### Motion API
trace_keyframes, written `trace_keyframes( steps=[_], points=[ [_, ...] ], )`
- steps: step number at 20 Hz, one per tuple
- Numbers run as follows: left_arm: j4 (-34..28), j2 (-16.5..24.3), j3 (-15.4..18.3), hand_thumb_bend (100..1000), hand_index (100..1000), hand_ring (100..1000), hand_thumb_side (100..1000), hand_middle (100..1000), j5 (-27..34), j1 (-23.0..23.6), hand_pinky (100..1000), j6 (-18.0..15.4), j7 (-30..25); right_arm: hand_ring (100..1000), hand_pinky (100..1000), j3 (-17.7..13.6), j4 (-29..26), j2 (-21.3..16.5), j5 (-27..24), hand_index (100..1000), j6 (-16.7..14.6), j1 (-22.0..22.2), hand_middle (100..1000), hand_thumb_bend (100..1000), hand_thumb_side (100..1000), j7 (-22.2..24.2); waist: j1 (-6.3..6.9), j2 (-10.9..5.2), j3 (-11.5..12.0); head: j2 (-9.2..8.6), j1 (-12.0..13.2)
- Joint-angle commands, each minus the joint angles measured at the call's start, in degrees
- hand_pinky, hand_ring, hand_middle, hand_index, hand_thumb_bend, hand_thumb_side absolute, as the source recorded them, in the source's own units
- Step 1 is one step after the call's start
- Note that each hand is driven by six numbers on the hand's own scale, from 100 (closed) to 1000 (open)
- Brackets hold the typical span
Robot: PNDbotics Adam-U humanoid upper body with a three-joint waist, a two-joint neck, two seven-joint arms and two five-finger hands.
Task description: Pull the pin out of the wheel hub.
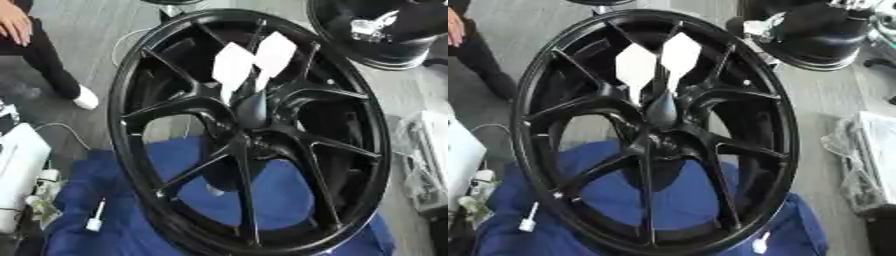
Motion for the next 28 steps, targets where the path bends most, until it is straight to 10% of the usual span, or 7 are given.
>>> trace_keyframes(
  steps=[1, 28],
  points=[
    [-0.92, 1.34, 0.17, 133, 669, 750, 801, 582, 0.13, -0.54, 552, -0.06, -0.34, 835, 896, 0.14, -0.56, -2.11, -1.01, 976, -1.41, -1.40, 783, 443, 579, 3.05, 0.58, -1.30, 0.06, -0.09, -0.30],
    [-1.11, 2.06, -0.07, 124, 668, 751, 800, 586, -0.02, -0.84, 551, 0.27, -0.87, 837, 882, 4.87, 3.51, 0.66, 0.02, 985, -8.57, -8.02, 788, 438, 409, 10.90, 0.07, -1.53, 1.86, -0.02, -0.17]
  ],
)
